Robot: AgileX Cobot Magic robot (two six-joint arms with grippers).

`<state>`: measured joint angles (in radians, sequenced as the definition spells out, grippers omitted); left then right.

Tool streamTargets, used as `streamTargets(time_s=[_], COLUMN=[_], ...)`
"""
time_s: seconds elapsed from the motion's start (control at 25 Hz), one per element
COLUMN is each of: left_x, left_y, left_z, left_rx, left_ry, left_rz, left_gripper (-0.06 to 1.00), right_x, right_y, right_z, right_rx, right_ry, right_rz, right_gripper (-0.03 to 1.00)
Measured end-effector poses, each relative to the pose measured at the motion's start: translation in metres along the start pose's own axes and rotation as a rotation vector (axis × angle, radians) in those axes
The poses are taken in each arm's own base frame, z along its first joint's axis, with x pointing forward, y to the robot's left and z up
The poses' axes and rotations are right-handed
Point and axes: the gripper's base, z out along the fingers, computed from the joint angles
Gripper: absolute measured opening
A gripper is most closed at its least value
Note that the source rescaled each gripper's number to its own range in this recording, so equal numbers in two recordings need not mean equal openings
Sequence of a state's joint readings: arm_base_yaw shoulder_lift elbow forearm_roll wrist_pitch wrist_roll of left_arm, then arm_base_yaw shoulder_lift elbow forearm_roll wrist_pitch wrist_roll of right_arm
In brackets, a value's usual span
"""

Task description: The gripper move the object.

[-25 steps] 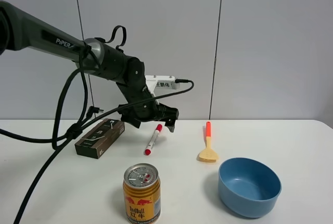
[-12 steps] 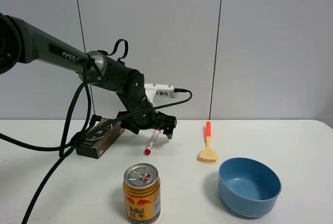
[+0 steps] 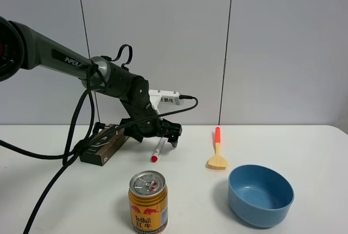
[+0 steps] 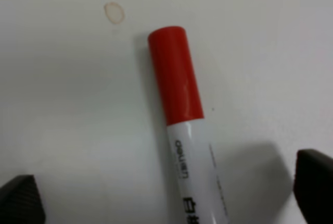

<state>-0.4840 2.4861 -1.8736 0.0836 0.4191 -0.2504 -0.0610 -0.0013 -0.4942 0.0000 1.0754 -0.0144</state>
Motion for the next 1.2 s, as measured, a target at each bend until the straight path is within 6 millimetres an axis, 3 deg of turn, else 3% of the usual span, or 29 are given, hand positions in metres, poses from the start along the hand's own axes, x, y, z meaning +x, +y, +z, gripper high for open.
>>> streamTargets(time_s=[0.12, 0.28, 0.32, 0.68, 0.8, 1.0, 1.2], left_x=[0.000, 0.001, 0.001, -0.002, -0.015, -0.044, -0.054], left_y=[0.000, -0.001, -0.001, -0.002, -0.005, -0.010, -0.014], left_z=[0.000, 0.000, 0.000, -0.007, -0.028, -0.081, -0.124], left_rx=[0.003, 0.010, 0.010, 0.010, 0.013, 0.028, 0.035], left_ry=[0.000, 0.011, 0.013, 0.027, 0.015, -0.047, 0.000], left_rz=[-0.011, -0.037, -0.038, -0.045, -0.043, -0.050, -0.066], left_gripper=[0.66, 0.08, 0.00, 0.00, 0.00, 0.00, 0.00], right_x=[0.000, 0.000, 0.000, 0.000, 0.000, 0.000, 0.000], right_y=[0.000, 0.000, 0.000, 0.000, 0.000, 0.000, 0.000], right_z=[0.000, 0.000, 0.000, 0.000, 0.000, 0.000, 0.000], right_rx=[0.000, 0.000, 0.000, 0.000, 0.000, 0.000, 0.000], right_ry=[0.000, 0.000, 0.000, 0.000, 0.000, 0.000, 0.000], right_rz=[0.000, 0.000, 0.000, 0.000, 0.000, 0.000, 0.000], right_gripper=[1.00, 1.00, 1.00, 1.00, 1.00, 1.00, 1.00])
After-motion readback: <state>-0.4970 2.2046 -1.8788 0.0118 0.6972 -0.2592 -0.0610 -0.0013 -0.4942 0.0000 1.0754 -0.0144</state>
